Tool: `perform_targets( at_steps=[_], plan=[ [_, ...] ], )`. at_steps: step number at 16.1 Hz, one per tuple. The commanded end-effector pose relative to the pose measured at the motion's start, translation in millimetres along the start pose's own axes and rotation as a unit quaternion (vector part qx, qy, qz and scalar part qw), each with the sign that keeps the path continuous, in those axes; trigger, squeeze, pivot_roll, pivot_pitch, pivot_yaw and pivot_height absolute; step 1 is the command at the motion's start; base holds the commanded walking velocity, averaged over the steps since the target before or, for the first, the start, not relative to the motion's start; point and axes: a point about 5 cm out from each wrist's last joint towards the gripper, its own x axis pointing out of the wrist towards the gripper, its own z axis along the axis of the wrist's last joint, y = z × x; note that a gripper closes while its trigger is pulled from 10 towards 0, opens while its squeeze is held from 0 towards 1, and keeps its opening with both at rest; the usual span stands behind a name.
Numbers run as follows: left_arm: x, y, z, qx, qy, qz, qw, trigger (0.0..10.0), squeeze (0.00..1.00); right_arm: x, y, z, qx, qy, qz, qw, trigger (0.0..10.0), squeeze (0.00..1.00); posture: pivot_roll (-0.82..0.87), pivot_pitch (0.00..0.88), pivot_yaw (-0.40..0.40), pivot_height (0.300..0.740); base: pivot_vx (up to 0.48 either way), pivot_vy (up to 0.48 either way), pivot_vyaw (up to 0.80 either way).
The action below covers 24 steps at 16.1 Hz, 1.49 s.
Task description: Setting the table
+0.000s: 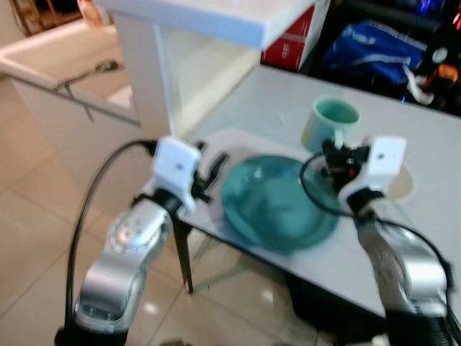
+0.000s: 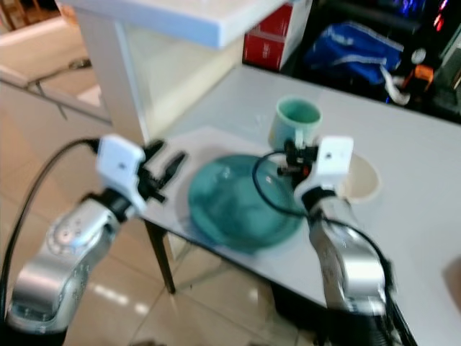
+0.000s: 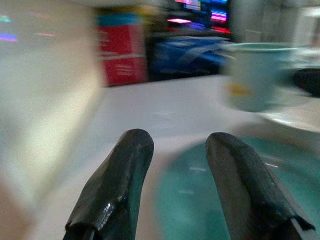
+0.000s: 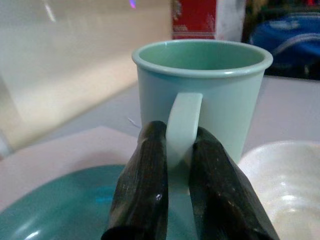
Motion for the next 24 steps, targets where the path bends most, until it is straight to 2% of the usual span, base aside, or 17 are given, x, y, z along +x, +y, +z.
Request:
perform_targets(
  at_steps=[1,4,6,7,8,13,15,19,21,22,24],
  plan=[
    [0.7,-6.8,8,-0.003,-0.006,-0.045,0.999,10.0,0.0,10.9,4.0,9,-0.005,-0.026,0.003,1.0,10.0,0.0,0.05,0.071,-0.049,0.74,0.0,0.0,0.0],
    [-4.1,-19.4,9,0.013,0.028,-0.148,0.988,10.0,0.0,47.1,7.4,4,0.003,-0.015,0.003,1.0,10.0,0.0,0.09,0.113,-0.057,0.74,0.0,0.0,0.0],
    [-8.5,-18.5,9,0.019,0.041,-0.163,0.986,10.0,0.0,67.6,5.1,1,0.004,-0.009,-0.013,1.0,10.0,0.0,0.1,0.13,-0.053,0.74,0.0,0.0,0.0],
    [-8.9,-18.1,9,0.019,0.043,-0.164,0.985,10.0,0.0,70.5,4.5,1,0.003,-0.009,-0.016,1.0,10.0,0.0,0.1,0.13,-0.053,0.74,0.0,0.0,0.0],
    [-10.2,-16.5,12,0.02,0.048,-0.173,0.983,10.0,0.0,84.2,2.1,4,0.008,-0.01,-0.031,0.999,10.0,0.0,0.12,0.155,-0.043,0.74,0.0,0.0,0.0],
    [-8.2,-10.2,21,0.034,0.052,-0.178,0.982,10.0,0.0,101.8,0.5,12,-0.003,0.002,-0.048,0.999,10.0,0.0,0.16,0.182,-0.039,0.74,0.0,0.0,0.0],
    [-9.1,-8.7,22,0.037,0.053,-0.174,0.983,10.0,0.0,104.4,-0.5,11,-0.017,0.016,-0.054,0.998,10.0,0.0,0.16,0.183,-0.047,0.74,0.0,0.0,0.0],
    [-7.5,-9.8,21,0.035,0.053,-0.172,0.983,10.0,0.0,102.9,-3.6,4,-0.012,0.029,-0.046,0.998,10.0,0.0,0.15,0.171,-0.051,0.74,0.0,0.0,0.0],
    [-5.0,-9.9,23,0.035,0.049,-0.173,0.983,10.0,0.0,102.4,-4.3,1,0.005,0.034,-0.04,0.999,10.0,0.95,0.15,0.163,-0.051,0.74,0.0,0.0,0.0],
    [-4.7,-9.7,23,0.036,0.048,-0.173,0.983,10.0,0.0,102.5,-4.3,2,0.007,0.034,-0.038,0.999,10.0,1.0,0.14,0.162,-0.051,0.74,0.0,0.0,0.0],
    [-3.8,-9.2,23,0.037,0.048,-0.172,0.983,10.0,0.0,103.3,-4.3,3,0.01,0.032,-0.034,0.999,10.0,1.0,0.15,0.157,-0.053,0.74,0.0,0.0,0.0]
  ],
)
